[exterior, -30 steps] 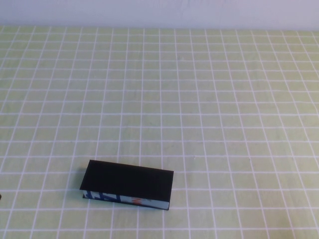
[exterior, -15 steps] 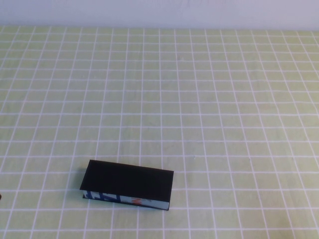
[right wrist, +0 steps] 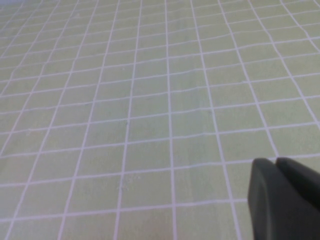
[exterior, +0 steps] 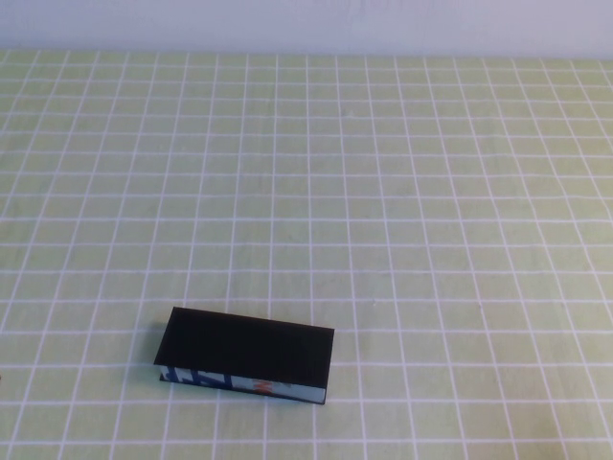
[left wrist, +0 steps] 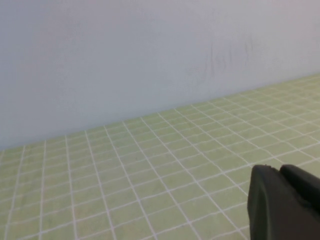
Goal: Return glasses to glasses case
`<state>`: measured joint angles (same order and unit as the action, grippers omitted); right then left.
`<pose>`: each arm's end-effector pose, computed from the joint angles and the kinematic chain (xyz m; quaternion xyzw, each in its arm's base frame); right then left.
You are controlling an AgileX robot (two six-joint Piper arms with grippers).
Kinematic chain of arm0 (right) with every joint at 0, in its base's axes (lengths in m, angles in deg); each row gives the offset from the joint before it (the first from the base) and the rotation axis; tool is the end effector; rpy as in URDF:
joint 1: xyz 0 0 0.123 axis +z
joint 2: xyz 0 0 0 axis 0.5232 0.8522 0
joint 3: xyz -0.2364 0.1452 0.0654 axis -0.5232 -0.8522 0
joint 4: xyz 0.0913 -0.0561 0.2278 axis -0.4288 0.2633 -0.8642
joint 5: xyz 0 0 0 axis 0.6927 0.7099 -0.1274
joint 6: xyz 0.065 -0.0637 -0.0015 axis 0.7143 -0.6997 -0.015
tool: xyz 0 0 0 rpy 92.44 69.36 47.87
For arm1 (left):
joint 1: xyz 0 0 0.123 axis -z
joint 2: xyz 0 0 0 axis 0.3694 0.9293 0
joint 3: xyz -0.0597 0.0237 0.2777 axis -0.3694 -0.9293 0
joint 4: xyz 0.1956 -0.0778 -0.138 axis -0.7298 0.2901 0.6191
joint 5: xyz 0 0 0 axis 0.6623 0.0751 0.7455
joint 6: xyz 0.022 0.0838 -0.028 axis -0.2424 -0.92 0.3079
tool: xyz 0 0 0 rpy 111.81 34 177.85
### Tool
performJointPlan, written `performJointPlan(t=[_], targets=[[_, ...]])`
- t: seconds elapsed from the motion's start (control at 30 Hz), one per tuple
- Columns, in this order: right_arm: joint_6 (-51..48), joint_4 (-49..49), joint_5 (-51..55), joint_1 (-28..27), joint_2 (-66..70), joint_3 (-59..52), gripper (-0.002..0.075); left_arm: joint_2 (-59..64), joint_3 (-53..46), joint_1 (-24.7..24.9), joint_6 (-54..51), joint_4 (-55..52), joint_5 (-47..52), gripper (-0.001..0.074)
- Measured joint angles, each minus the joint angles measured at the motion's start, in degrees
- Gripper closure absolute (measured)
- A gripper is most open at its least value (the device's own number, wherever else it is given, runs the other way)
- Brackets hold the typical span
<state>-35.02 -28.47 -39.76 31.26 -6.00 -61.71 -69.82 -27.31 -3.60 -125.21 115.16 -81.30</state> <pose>0.0525 0.0078 0.1721 0.0163 0.8037 0.0639 0.5914 0.0527 -0.0207 0.2024 0.1650 0.6739 -0.0794 0.7157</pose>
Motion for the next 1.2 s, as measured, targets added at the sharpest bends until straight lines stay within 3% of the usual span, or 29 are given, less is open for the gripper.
performJointPlan(t=[0.2,0.43,0.73,1.2], targets=[[0.0,0.0,0.0,0.0,0.0,0.0,0.0737,0.0,1.0,-2.4,26.6,-28.6,-3.5,0.0738],[0.0,-0.1,0.1,0.0,0.0,0.0,0.0737,0.0,-0.1,-7.4,40.4,-38.0,1.8,0.0738],[0.0,-0.1,0.1,0.0,0.0,0.0,0.0737,0.0,-0.1,-7.6,43.1,-40.2,18.2,0.0738],[0.0,-0.1,0.1,0.0,0.0,0.0,0.0737,0.0,-0.1,-7.6,43.7,-40.3,19.2,0.0738]])
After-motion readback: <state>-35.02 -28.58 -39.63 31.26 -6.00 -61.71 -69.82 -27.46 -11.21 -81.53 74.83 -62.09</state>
